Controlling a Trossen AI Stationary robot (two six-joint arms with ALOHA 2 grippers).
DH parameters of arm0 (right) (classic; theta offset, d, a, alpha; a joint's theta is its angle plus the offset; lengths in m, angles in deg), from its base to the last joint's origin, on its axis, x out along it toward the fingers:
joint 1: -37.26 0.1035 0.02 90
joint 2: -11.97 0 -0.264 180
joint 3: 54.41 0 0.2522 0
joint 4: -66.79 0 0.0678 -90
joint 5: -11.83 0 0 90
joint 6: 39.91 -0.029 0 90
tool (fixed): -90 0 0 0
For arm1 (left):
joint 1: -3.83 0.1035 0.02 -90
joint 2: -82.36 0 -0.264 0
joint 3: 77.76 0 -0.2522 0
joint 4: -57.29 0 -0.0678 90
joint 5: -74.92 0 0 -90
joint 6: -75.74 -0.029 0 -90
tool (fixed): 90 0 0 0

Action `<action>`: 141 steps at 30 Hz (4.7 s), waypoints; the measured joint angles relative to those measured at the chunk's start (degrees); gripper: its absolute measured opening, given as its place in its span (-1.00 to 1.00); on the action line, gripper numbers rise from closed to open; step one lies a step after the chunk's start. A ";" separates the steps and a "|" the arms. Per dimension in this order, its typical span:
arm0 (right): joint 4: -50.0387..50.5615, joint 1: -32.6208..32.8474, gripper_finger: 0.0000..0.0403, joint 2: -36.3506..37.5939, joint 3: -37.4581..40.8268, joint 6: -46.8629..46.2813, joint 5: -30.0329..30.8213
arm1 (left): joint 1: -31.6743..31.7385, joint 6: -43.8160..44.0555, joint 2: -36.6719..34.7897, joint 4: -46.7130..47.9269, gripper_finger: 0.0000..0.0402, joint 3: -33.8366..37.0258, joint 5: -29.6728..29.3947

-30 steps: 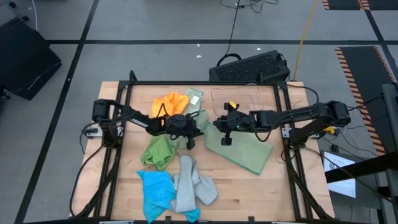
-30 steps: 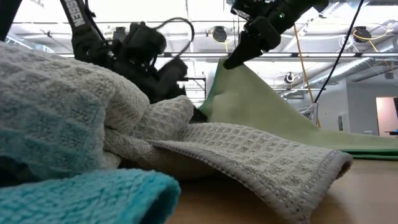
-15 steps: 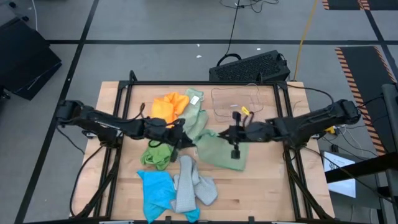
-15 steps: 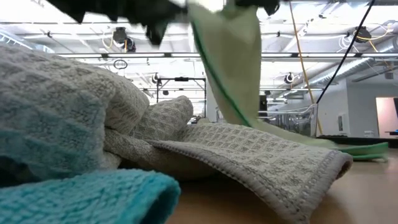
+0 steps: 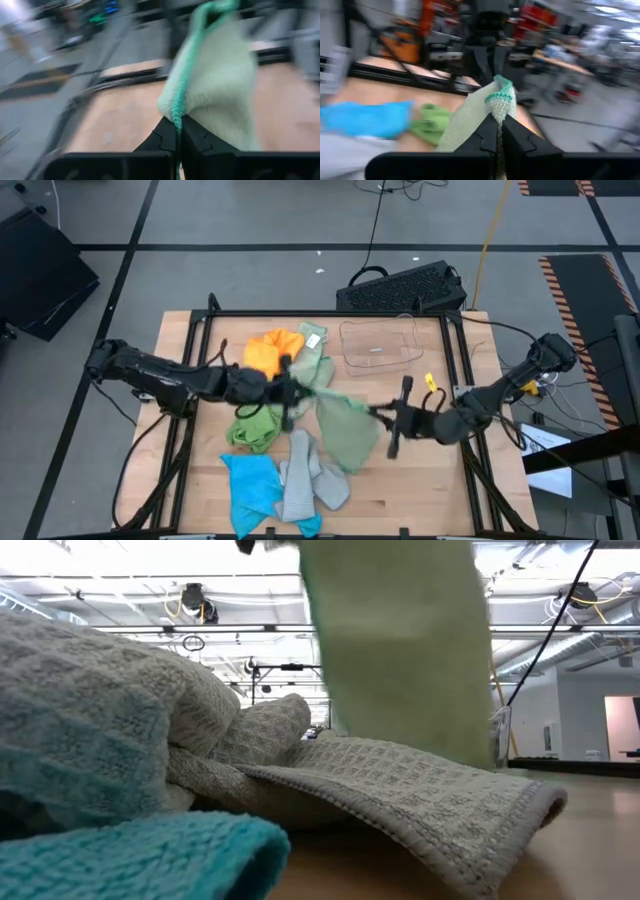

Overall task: Fold microfiber towels
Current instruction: Fold the bottom light green microfiber towel

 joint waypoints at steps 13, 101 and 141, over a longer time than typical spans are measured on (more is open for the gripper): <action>-0.24 10.08 -0.98 -2.05 -7.35 5.00 12.11 | -1.03 5.06 7.15 -23.52 -0.99 -1.67 28.67; -35.71 30.18 -0.98 -6.98 -3.80 30.99 40.01 | 0.27 13.11 20.66 -10.23 -0.98 -27.20 43.95; -38.35 14.88 -0.98 13.89 32.08 6.00 30.82 | 14.88 2.69 29.88 17.63 -0.98 -33.82 29.84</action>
